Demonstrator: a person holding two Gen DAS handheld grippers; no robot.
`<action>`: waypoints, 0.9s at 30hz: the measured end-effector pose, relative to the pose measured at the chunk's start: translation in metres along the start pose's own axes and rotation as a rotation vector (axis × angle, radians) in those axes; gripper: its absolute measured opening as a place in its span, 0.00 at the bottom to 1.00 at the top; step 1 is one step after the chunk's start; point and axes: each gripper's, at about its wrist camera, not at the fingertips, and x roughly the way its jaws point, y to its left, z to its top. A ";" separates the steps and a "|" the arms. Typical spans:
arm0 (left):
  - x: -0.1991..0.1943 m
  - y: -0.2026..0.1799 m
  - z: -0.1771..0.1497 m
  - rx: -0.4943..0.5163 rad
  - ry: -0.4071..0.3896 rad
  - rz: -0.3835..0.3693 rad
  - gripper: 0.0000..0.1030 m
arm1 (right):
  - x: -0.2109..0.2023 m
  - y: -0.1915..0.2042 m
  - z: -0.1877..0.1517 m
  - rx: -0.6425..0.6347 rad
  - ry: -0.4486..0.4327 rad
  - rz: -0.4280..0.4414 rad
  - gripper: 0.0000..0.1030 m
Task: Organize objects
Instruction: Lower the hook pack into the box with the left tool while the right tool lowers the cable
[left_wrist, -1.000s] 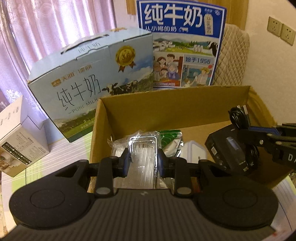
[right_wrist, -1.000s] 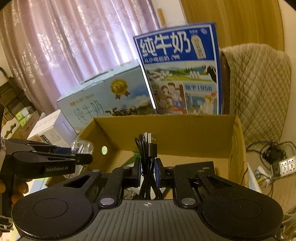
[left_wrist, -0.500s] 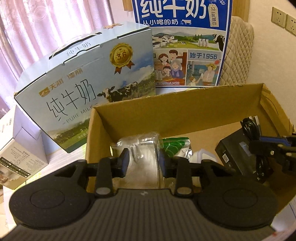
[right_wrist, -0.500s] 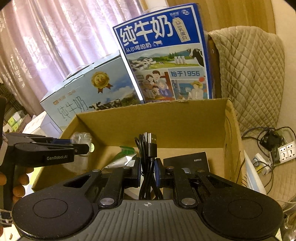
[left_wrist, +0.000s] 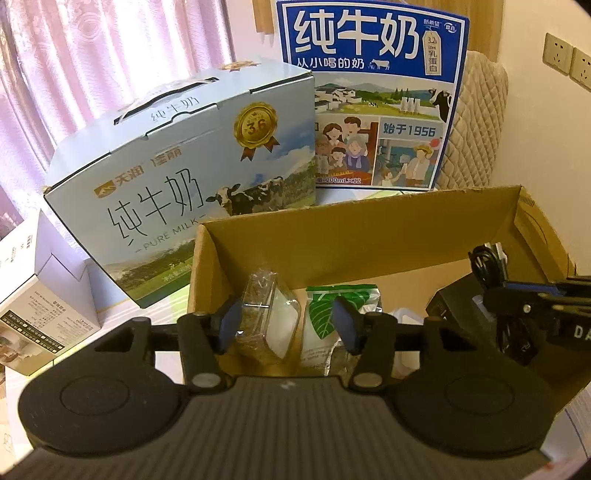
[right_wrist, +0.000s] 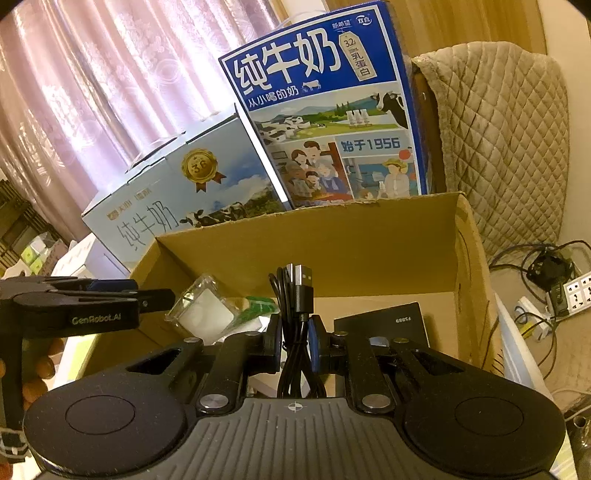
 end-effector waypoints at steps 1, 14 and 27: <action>-0.001 0.000 0.000 0.001 -0.001 -0.001 0.49 | 0.001 0.000 0.001 0.003 -0.002 0.003 0.11; -0.012 0.005 -0.004 -0.029 -0.008 -0.013 0.74 | -0.012 0.008 0.016 -0.022 -0.103 -0.014 0.57; -0.039 -0.001 -0.009 -0.046 -0.036 -0.049 0.83 | -0.034 -0.003 -0.002 0.038 -0.067 -0.066 0.64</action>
